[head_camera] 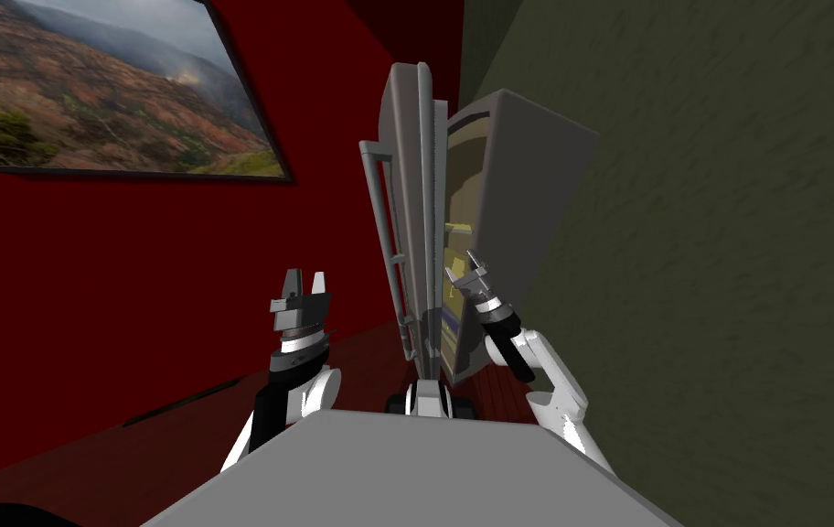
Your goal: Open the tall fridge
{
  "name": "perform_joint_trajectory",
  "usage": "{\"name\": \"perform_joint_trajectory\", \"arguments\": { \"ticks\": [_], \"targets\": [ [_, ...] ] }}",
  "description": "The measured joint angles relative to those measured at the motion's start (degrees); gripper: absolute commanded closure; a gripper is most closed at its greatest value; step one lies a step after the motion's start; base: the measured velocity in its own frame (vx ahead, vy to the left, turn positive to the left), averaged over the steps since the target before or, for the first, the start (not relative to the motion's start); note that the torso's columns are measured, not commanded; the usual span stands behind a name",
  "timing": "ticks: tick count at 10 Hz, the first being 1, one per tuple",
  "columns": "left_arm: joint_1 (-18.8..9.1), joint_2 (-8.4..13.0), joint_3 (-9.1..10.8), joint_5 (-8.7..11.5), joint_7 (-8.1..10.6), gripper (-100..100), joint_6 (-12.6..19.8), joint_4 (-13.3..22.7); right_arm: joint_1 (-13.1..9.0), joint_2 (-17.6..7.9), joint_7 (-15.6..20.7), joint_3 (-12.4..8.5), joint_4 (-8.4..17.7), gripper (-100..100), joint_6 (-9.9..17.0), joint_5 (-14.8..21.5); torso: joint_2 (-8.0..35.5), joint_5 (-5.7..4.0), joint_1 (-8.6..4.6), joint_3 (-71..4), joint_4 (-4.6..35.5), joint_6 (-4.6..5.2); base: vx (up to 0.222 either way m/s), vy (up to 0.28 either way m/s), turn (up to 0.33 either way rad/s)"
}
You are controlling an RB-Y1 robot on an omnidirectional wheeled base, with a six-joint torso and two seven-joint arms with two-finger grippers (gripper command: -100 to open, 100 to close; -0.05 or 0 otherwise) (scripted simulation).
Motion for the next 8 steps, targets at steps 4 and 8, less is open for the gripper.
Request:
{"name": "perform_joint_trajectory", "arguments": {
  "ticks": [4,8],
  "targets": [
    [0.0,0.0,0.00,0.0,0.00,0,0.0,0.0,-0.8,0.7,5.7,0.4,1.0,-100,0.3,1.8,-0.5,0.04,0.10,-0.3,-0.2,-0.11,-0.006,0.013,0.025],
    [0.0,0.0,0.00,0.0,0.00,0,0.0,0.0,-1.4,1.6,10.8,1.1,1.6,-100,1.0,3.6,-0.7,0.07,0.20,-0.5,-0.3,-0.19,-0.010,0.012,0.021]
  ]
}}
